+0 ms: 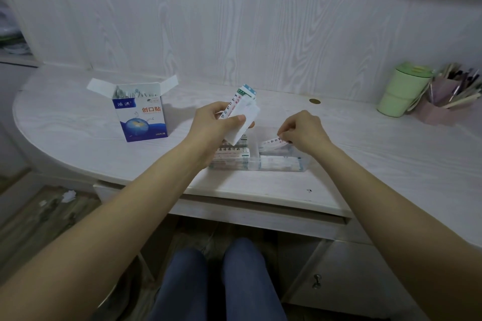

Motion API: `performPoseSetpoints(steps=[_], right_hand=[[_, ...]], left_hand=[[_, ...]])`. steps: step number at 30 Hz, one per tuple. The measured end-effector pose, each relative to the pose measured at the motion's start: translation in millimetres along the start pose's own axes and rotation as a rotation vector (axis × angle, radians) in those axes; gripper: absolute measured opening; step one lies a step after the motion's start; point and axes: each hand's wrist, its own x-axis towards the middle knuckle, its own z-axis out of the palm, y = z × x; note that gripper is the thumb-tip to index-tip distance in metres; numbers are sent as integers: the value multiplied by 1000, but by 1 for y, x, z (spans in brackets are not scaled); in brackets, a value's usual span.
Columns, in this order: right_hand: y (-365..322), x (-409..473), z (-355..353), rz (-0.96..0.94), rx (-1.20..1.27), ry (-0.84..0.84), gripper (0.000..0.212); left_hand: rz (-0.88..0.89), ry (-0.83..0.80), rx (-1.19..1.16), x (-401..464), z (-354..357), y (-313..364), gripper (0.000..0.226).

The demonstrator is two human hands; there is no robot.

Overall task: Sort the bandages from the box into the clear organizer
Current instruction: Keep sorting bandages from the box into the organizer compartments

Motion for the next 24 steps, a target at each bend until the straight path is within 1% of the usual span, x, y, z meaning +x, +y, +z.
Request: performPoseSetpoints(steps=[4, 10, 16, 20, 22, 24], right_hand=[[-1, 4, 2, -25, -70, -27, 18], [-5, 8, 5, -10, -220, -93, 16], [-11, 8, -1, 6, -245, -140, 21], [-19, 10, -7, -21, -292, -260, 19], [-22, 9, -9, -34, -267, -301, 17], [-21, 6, -11, -49, -216, -292, 15]], left_hand=[[0, -8, 7, 3, -2, 0, 20], [11, -18, 11, 6, -2, 0, 19], [13, -12, 19, 7, -2, 1, 20], [22, -20, 18, 5, -1, 1, 20], [22, -20, 17, 5, -1, 2, 20], [21, -20, 15, 5, -2, 2, 20]])
